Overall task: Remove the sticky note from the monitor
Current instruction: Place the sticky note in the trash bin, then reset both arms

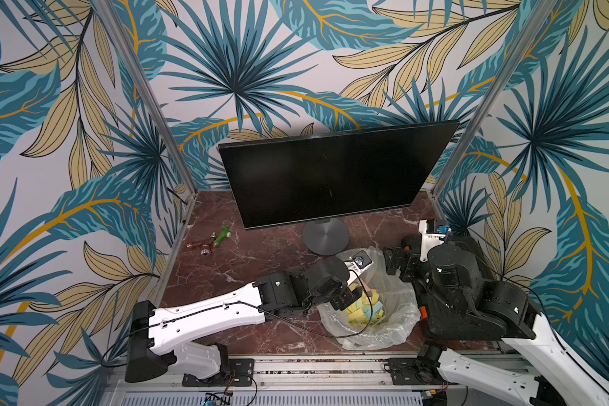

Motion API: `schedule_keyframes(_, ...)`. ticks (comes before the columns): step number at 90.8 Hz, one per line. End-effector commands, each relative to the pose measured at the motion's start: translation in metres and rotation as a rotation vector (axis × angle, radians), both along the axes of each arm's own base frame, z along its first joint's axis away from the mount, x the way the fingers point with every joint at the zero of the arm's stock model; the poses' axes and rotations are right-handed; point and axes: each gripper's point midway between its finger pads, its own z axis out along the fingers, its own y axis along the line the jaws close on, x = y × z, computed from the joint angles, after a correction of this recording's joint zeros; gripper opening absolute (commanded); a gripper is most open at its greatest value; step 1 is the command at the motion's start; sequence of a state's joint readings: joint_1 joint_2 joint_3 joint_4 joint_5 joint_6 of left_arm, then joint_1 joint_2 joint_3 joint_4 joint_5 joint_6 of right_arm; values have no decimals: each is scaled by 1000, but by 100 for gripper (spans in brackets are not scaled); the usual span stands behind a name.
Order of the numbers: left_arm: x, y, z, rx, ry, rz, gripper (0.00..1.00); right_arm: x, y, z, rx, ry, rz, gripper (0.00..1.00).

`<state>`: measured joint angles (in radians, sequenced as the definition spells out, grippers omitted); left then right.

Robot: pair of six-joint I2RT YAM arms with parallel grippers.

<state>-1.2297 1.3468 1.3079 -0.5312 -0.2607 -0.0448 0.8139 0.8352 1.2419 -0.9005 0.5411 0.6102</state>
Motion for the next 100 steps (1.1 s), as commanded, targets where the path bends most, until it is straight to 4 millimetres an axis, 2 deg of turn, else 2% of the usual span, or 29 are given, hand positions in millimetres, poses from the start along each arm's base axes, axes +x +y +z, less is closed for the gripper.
schedule_keyframes(1, 11, 5, 51, -102, -103, 48, 99, 4, 4, 7, 12, -16, 0, 99)
schedule_keyframes(15, 25, 22, 90, -140, -208, 140, 100, 9, 7, 21, 1, -48, 9, 100)
schedule_keyframes(27, 40, 47, 122, -167, -311, 232, 100, 19, -4, 38, -22, -92, -35, 99)
schedule_keyframes(39, 66, 88, 146, -217, -343, 343, 100, 31, -19, 51, -50, -116, -92, 100)
schedule_keyframes(54, 93, 155, 164, -274, -382, 511, 100, 45, -48, 61, -89, -131, -196, 100)
schedule_keyframes(60, 99, 181, 164, -281, -405, 575, 100, 53, -64, 61, -101, -129, -257, 100)
schedule_keyframes(72, 105, 228, 148, -267, -425, 700, 100, 66, -91, 51, -92, -105, -345, 100)
schedule_keyframes(87, 100, 269, 111, -257, -405, 814, 100, 77, -116, 29, -74, -72, -437, 100)
schedule_keyframes(100, 97, 292, 70, -218, -371, 887, 100, 82, -135, 3, -65, -45, -507, 100)
